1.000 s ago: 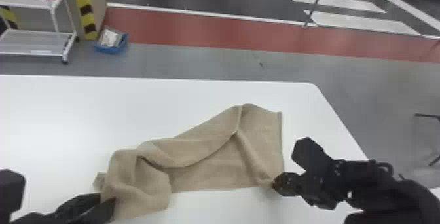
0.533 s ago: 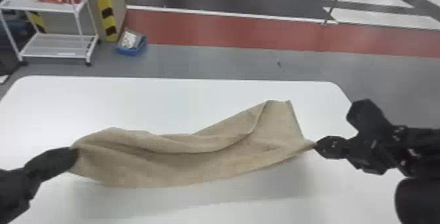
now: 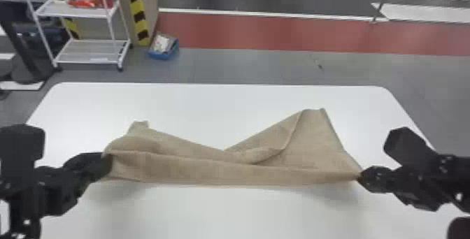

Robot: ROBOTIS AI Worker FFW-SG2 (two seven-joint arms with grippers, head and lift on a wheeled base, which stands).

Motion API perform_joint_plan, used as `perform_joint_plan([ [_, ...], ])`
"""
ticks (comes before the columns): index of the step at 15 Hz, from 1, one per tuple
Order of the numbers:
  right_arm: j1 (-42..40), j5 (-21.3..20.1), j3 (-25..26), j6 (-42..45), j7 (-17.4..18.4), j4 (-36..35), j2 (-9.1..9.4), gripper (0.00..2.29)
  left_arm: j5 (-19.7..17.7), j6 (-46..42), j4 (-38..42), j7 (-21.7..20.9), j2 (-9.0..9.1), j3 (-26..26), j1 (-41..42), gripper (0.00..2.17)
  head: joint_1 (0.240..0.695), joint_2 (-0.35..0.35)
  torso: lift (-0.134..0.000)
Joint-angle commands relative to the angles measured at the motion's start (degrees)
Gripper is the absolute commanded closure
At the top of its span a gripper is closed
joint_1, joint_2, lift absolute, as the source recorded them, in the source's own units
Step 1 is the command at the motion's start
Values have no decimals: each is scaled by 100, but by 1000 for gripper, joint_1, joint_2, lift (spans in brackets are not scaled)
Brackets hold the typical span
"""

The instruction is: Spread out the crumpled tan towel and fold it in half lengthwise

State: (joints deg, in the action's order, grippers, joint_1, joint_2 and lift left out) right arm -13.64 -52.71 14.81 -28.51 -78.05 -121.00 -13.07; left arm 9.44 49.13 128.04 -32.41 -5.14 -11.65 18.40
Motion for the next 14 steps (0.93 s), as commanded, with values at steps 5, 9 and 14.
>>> perform_joint_plan([
  [5, 63, 68, 461, -116, -28, -108, -47, 1538, -56, -435, 160, 94, 31, -505, 489, 29, 695, -113, -124],
  [9, 55, 77, 356, -98, -28, -99, 32, 1538, -170, -2052, -122, -292, -4, -944, 876, 120, 695, -64, -124],
  [14, 28, 42, 268, -133, -28, -108, 68, 1538, 1086, -5673, -1009, -538, -329, -795, 1140, 232, 695, -77, -124],
])
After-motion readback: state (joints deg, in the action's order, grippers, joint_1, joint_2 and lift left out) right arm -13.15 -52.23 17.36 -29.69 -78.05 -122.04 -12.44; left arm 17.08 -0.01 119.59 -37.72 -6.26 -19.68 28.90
